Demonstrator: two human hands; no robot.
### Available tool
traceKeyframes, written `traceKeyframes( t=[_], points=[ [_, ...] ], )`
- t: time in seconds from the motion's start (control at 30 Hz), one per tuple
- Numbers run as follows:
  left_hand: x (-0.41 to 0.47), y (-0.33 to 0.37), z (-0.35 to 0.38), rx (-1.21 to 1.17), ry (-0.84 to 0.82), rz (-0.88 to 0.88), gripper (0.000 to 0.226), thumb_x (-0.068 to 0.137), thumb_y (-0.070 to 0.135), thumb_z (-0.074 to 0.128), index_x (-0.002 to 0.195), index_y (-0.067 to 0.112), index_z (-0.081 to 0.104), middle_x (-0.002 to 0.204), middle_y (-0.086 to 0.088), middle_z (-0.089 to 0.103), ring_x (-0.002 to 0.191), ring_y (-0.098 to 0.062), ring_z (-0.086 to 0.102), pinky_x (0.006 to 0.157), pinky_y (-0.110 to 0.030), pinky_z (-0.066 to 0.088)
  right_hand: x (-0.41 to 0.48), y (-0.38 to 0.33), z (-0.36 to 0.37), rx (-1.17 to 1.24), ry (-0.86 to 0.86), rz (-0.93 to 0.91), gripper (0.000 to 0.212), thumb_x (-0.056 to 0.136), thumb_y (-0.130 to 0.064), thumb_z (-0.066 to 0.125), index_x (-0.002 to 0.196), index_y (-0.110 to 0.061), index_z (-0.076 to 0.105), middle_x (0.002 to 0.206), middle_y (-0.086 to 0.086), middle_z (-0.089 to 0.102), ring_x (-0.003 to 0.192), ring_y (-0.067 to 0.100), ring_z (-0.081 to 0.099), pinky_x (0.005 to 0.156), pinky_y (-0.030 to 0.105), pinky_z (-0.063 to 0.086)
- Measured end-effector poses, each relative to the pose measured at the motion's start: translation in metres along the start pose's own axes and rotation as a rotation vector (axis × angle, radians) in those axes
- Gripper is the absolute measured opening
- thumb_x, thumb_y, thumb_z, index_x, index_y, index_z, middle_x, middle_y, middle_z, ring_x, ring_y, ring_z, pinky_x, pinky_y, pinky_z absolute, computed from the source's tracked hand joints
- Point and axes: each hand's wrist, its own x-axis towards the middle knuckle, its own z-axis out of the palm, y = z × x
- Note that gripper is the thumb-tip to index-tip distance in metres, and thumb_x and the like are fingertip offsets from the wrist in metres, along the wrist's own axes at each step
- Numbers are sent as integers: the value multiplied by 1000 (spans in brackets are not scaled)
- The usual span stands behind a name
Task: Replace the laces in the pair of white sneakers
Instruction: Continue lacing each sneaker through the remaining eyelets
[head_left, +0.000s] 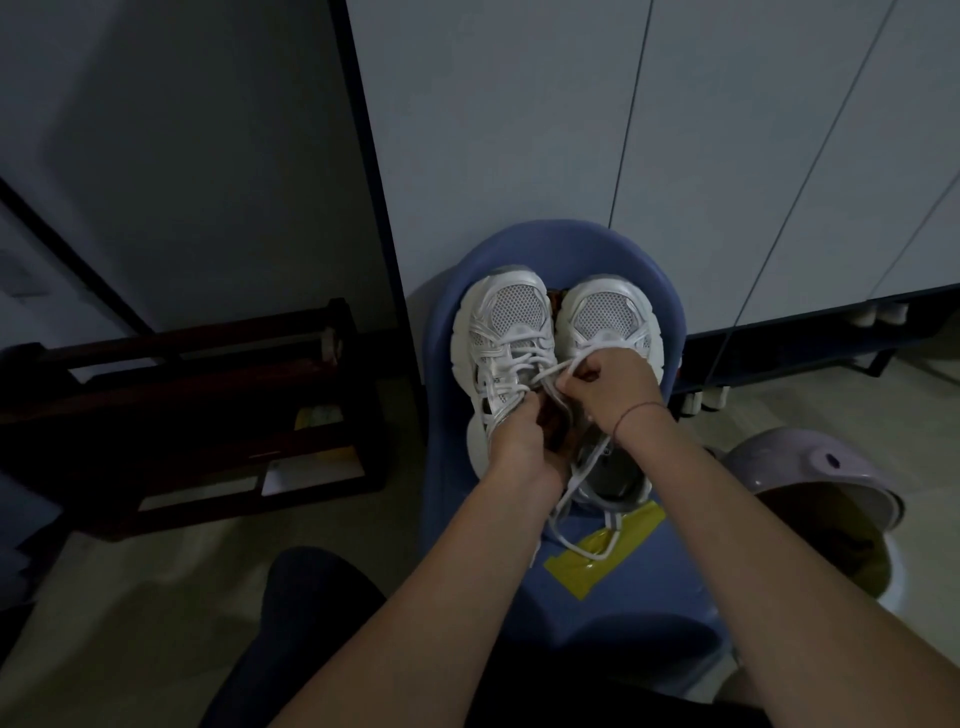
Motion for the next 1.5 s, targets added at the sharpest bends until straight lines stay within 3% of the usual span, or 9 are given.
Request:
traceKeyframes(
  t=[0.2,0.47,0.6,0.77,0.9,1.03,1.13,1.3,1.5],
  points=[
    [8,1,-1,32,8,25,27,104,19,45,117,3,63,86,-10,65,72,-19,61,46,-21,53,1,5,-6,216,-13,79,27,91,-17,59,67,-8,68,52,5,60,38,11,51,54,23,44],
    [19,0,-8,89,-9,-4,32,100,26,54,122,7,64,105,-11,71,88,-21,68,55,-25,56,0,5,0,133,2,-33,24,82,-26,71,81,-2,73,74,16,71,69,29,65,69,33,50],
    [22,0,-12,159,-27,-6,28,95,24,62,118,8,68,113,-14,71,100,-25,69,71,-30,59,-2,6,-3,115,-78,-59,28,73,-33,79,86,-9,71,81,4,69,77,18,62,70,29,48],
    [17,0,-11,216,-33,56,21,97,10,57,114,1,66,98,-15,69,77,-22,66,51,-22,56,-5,5,-7,50,-60,-53,19,76,-22,77,88,-9,71,76,0,64,70,14,59,61,22,43],
    [11,-2,-19,559,13,109,25,94,7,63,114,-7,64,87,-14,66,64,-18,62,50,-18,52,-5,8,-7,187,-69,5,6,81,-13,72,81,-9,68,58,2,65,47,17,61,57,28,54],
    [7,7,-40,1191,-83,59,21,88,10,71,103,-5,68,94,-18,68,83,-25,62,82,-32,55,-3,10,-4,282,-76,31,8,82,-6,70,81,2,68,54,9,63,43,19,59,58,38,58],
    [-4,11,-52,1447,-230,-88,23,89,8,69,106,-8,68,75,-9,67,67,-12,65,73,-23,57,-3,9,-3,323,-82,50,9,81,-2,70,84,6,67,56,11,62,45,21,58,56,39,58],
    [-5,5,-42,915,-158,64,14,98,15,56,104,6,66,82,-5,67,69,-10,61,62,-17,51,-4,7,-4,297,-66,27,11,81,-5,71,88,3,67,64,14,65,48,20,58,54,31,57],
    [1,-6,-12,237,-54,-61,37,104,31,43,92,7,68,59,-3,70,49,-11,67,44,-19,52,-4,7,-5,210,-42,-5,20,78,-13,74,85,5,68,72,16,71,65,29,68,72,42,57]
  ],
)
